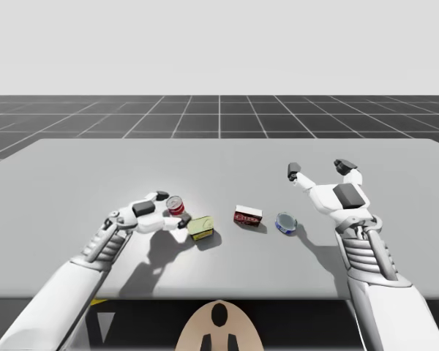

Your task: Pick up the tomato soup can and lift it.

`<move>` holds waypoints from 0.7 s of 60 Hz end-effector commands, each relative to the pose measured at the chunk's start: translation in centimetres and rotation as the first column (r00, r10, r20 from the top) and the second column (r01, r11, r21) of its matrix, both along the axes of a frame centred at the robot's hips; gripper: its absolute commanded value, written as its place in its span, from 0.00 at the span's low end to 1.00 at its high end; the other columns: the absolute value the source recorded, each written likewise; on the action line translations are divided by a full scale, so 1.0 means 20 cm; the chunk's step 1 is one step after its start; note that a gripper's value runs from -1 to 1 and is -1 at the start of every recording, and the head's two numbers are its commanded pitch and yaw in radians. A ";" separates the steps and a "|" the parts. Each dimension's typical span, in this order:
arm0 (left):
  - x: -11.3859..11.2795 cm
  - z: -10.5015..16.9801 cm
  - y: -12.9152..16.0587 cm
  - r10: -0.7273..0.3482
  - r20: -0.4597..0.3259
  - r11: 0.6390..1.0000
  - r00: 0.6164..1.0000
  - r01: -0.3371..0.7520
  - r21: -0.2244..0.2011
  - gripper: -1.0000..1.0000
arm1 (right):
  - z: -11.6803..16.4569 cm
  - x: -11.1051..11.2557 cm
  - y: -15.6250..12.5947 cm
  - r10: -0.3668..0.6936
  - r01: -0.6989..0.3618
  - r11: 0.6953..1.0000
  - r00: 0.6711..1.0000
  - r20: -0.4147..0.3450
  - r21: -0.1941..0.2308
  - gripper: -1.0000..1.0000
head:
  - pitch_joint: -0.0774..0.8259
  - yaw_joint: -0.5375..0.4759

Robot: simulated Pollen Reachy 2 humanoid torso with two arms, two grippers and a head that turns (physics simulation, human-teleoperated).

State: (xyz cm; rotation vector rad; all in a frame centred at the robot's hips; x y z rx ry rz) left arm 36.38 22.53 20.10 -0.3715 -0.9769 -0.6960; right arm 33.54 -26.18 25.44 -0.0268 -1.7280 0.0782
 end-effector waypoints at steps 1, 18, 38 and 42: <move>0.05 -0.04 -0.03 0.002 -0.021 1.000 1.000 -0.001 0.017 0.00 | 0.00 0.00 0.00 0.002 -0.002 1.000 1.000 0.002 -0.002 0.00 | 0.78 0.78; 0.02 -0.07 -0.04 -0.022 -0.041 0.998 0.999 0.025 0.056 1.00 | 0.01 -0.01 0.00 0.000 0.000 1.000 1.000 0.008 0.002 0.00 | 0.75 0.78; 0.01 -0.07 -0.05 -0.036 -0.039 0.997 0.999 0.039 0.065 1.00 | 0.01 -0.01 -0.01 0.001 -0.001 1.000 1.000 0.005 0.011 0.00 | 0.49 0.77; 0.01 -0.07 -0.05 -0.036 -0.039 0.997 0.999 0.038 0.066 1.00 | 0.01 -0.01 -0.01 0.005 -0.005 1.000 1.000 0.003 0.015 0.00 | 0.46 0.77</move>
